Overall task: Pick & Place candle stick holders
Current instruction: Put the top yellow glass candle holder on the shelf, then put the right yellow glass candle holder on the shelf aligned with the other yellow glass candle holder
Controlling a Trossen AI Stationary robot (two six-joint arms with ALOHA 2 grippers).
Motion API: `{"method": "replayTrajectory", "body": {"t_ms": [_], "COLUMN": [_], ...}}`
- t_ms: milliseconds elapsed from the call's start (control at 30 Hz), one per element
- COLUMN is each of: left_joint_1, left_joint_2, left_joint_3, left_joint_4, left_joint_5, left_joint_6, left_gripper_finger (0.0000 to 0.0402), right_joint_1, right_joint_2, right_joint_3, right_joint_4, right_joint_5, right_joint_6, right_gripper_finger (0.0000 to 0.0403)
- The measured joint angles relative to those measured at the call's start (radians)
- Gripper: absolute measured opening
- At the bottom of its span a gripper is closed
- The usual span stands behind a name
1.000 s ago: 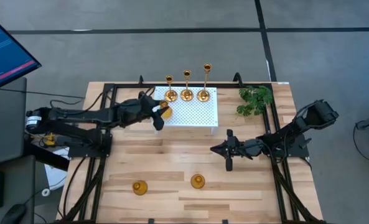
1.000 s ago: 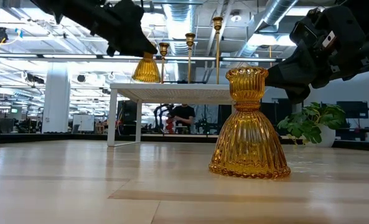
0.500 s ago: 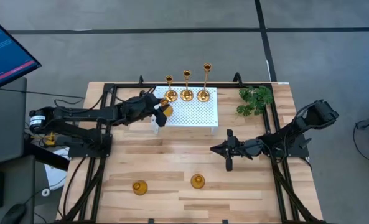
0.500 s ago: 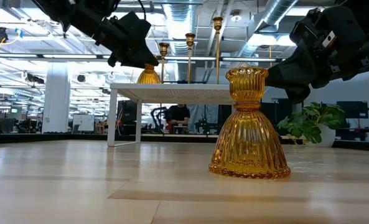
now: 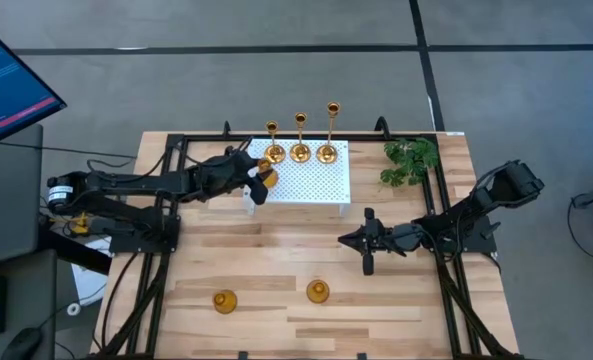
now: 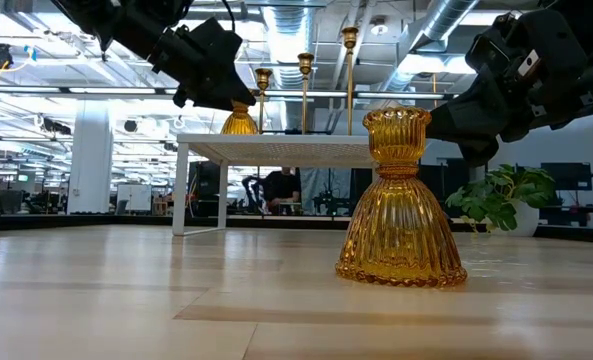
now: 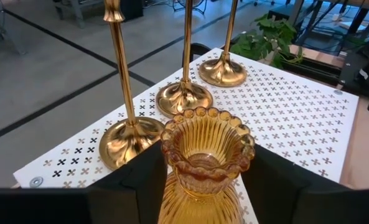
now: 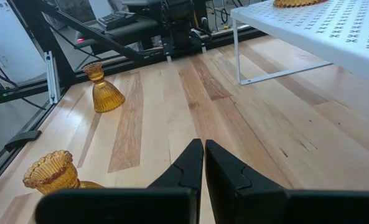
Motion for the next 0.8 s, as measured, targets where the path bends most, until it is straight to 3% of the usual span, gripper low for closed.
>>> {"method": "replayTrajectory", "body": {"t_ms": [400,800], "left_joint_1": [-0.004,-0.095], "left_joint_2": [-0.025,-0.229], "left_joint_3": [-0.001,-0.002], "left_joint_4": [-0.007,-0.144], "left_joint_5": [0.0,0.0], "left_joint_6": [0.01,0.013], "left_gripper_finger": [0.0232,0.0242], "right_joint_1": [0.0,0.0], "right_joint_2": [0.0,0.0], "right_joint_3": [0.0,0.0], "right_joint_4": [0.0,0.0], "right_joint_5": [-0.001,-0.001], "right_joint_6": [0.0,0.0], "right_gripper_finger": [0.001,0.001]}}
